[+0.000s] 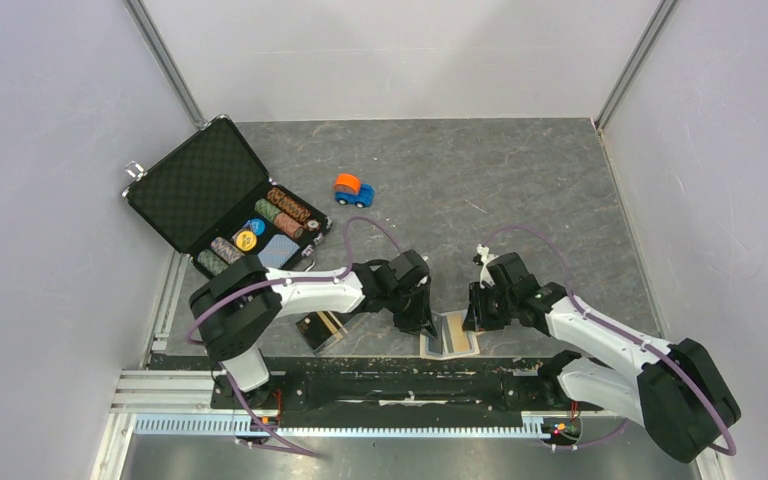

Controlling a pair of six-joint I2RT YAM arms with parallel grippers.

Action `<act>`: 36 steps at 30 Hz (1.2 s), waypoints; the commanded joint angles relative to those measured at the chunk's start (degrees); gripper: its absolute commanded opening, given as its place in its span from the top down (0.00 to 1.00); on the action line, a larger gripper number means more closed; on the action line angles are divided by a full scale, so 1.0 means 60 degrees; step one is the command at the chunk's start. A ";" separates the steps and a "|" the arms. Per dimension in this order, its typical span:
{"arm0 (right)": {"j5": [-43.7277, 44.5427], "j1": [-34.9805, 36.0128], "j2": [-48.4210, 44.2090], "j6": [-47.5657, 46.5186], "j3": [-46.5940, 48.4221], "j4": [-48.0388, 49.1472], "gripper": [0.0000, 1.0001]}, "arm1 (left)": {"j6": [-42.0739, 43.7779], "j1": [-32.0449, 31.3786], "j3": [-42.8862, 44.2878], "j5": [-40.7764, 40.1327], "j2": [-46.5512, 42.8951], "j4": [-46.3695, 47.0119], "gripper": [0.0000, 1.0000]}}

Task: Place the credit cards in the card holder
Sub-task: Close the card holder at the corner of the board.

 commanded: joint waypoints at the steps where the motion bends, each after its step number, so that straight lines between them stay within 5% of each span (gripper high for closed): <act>1: -0.0369 0.0111 0.0076 -0.0266 -0.0126 -0.0278 0.74 | 0.0689 -0.0073 0.1093 -0.1094 -0.0389 -0.2201 0.98; 10: -0.1207 0.0107 -0.0109 -0.0226 0.0709 0.0227 0.56 | 0.2051 -0.0040 0.2355 -0.2632 -0.0503 -0.5915 0.97; 14: -0.1632 0.0109 -0.0365 0.0235 0.0664 0.0862 0.54 | 0.2321 -0.0025 0.2793 -0.2983 -0.0304 -0.6793 0.88; 19: -0.1968 0.0096 -0.0567 0.0727 0.0662 0.1284 0.53 | 0.2482 -0.0026 0.3291 -0.2342 0.0094 -0.6471 0.49; 22: -0.2055 0.0031 -0.0661 0.0825 0.0776 0.1290 0.53 | 0.2475 -0.0049 0.3592 -0.1694 0.0410 -0.5919 0.36; 30: -0.2384 -0.0330 -0.0998 0.0717 0.0738 0.1223 0.53 | 0.1541 -0.0036 0.2786 0.0111 0.0753 -0.3384 0.34; 36: -0.2380 -0.0561 -0.1178 0.0568 0.0365 0.1117 0.55 | 0.1122 -0.0029 0.2146 -0.0102 0.0986 -0.2642 0.33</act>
